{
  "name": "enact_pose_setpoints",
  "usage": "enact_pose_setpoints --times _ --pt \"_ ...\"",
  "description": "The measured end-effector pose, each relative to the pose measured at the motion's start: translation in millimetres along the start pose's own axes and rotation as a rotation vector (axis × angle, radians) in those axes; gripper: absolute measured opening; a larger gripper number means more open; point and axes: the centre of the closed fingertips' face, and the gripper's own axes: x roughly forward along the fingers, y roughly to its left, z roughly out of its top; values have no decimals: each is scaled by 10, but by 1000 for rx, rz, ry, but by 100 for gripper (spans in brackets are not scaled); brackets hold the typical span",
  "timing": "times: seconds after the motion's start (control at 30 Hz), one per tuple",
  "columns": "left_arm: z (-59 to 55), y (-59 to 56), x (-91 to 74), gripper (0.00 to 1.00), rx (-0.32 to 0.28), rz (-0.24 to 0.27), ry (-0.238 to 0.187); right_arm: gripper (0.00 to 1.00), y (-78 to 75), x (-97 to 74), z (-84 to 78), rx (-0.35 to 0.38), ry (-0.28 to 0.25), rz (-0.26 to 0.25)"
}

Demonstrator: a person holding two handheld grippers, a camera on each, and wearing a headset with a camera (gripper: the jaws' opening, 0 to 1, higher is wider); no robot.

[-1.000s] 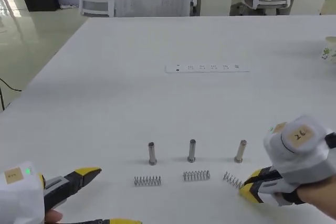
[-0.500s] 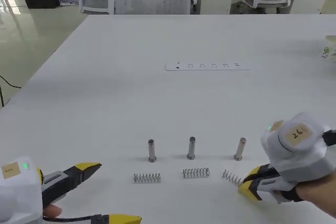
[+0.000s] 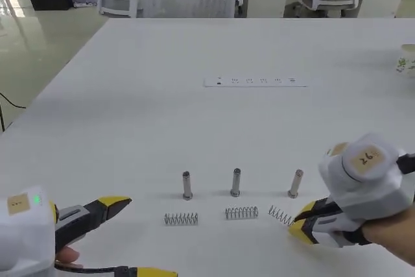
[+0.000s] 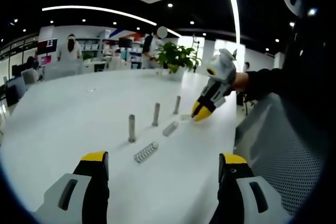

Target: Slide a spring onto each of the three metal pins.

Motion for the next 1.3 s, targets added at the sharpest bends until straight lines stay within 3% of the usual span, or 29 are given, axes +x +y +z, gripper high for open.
enact_pose_setpoints --times 0.3,0.5,1.03,1.3 --pt "164 -102 66 82 50 -53 0 8 77 -67 167 -44 -17 11" --pt "212 -190 134 81 83 -96 12 8 162 -113 267 -77 -21 22" --pt "371 -296 303 78 136 -184 24 8 307 -179 450 -156 -11 55" --pt "509 -347 357 75 160 -216 10 8 345 -249 549 -182 -15 53"
